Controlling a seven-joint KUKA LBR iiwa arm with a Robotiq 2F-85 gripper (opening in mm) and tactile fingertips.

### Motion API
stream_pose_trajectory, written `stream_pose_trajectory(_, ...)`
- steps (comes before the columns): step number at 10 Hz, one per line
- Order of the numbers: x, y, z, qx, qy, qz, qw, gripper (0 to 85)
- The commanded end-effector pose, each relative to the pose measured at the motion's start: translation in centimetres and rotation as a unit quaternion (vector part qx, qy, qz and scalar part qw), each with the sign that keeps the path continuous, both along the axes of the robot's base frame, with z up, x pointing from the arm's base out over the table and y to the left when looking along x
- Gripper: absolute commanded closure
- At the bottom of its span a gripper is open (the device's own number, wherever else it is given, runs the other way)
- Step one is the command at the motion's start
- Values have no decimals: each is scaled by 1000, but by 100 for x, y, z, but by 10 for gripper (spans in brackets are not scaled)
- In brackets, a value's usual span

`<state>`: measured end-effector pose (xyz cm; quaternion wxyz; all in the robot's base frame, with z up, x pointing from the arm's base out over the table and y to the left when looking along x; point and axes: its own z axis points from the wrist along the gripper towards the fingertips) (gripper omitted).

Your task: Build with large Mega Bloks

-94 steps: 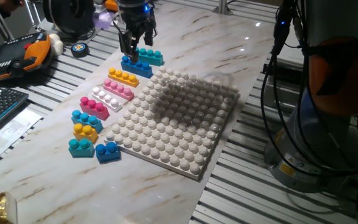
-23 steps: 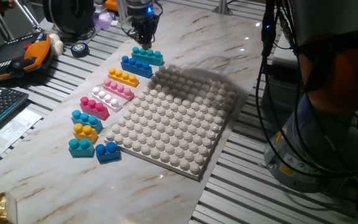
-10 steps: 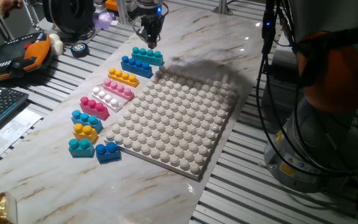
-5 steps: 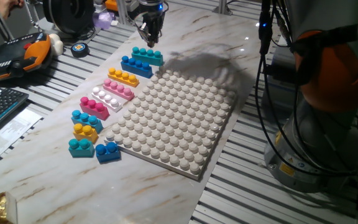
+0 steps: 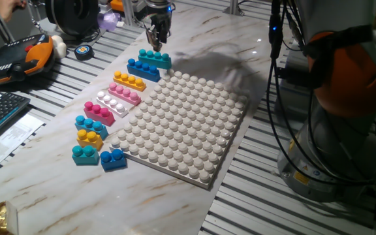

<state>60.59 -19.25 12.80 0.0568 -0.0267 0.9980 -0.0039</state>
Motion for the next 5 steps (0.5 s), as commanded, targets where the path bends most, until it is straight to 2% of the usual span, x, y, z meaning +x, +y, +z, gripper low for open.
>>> stream_pose_trajectory(1, 15, -24, -28, -2, -2, 8, 1000, 363)
stream_pose_trajectory(3, 66, -81, -119, 3, -3, 32, 999, 363)
stream_pose_trajectory(5, 98, -114, -160, -2, -2, 48, 999, 350)
